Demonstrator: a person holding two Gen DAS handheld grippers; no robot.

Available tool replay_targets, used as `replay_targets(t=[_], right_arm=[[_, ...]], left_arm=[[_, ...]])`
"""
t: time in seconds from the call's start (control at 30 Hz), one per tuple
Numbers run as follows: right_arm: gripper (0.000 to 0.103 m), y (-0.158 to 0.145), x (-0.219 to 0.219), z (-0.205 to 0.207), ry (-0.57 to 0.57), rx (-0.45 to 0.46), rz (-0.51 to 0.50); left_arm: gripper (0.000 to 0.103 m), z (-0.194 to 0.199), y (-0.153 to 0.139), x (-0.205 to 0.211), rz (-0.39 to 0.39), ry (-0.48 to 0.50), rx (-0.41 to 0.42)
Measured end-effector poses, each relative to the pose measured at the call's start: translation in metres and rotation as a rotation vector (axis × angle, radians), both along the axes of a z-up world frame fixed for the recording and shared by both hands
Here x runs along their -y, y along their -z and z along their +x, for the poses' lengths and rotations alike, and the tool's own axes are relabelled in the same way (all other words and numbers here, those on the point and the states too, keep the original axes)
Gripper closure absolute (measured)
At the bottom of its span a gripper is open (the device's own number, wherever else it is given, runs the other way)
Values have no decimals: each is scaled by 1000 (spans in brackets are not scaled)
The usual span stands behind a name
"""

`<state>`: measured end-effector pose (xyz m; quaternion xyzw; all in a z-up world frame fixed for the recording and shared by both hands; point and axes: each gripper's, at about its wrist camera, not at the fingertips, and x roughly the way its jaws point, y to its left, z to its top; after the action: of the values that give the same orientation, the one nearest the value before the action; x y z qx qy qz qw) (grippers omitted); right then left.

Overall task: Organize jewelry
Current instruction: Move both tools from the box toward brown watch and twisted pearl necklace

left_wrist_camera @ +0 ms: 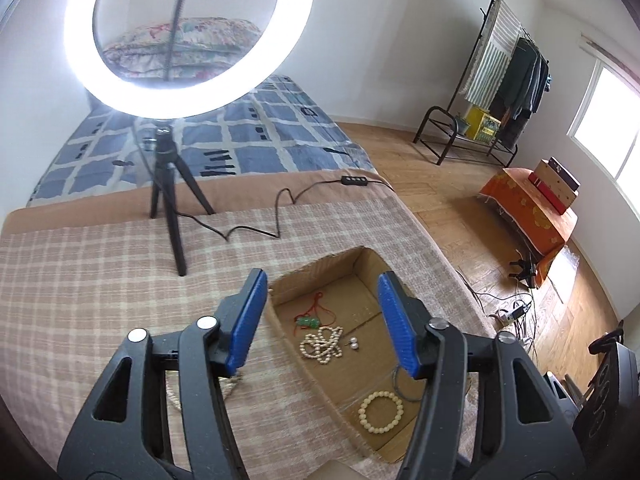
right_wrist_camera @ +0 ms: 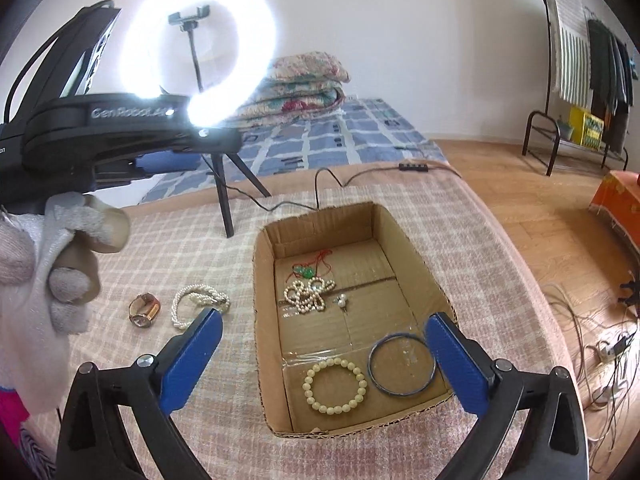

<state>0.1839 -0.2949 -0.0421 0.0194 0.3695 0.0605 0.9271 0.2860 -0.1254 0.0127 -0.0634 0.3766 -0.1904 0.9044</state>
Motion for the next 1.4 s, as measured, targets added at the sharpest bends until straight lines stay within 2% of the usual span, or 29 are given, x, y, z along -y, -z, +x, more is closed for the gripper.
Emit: replay_targets(t=[0.37, 0.7, 1.03, 1.23, 1.4], right_arm=[[0, -5, -23, -2, -51, 27, -16], [0, -4, -52, 3, -121, 34, 16], [10, 10, -84, 18, -207, -49, 87], [16, 31, -105, 32, -226, -150, 127], [27, 57, -116, 48, -211, -262, 182]], left_arm=[[40, -22, -12, -89, -5, -119, 16], [40, -42, 5, -160, -18, -223, -23], [40, -56, 53, -210, -63, -312, -132], [40, -59, 80, -225, -68, -335, -191], [40, -54, 99, -237, -79, -353, -237]])
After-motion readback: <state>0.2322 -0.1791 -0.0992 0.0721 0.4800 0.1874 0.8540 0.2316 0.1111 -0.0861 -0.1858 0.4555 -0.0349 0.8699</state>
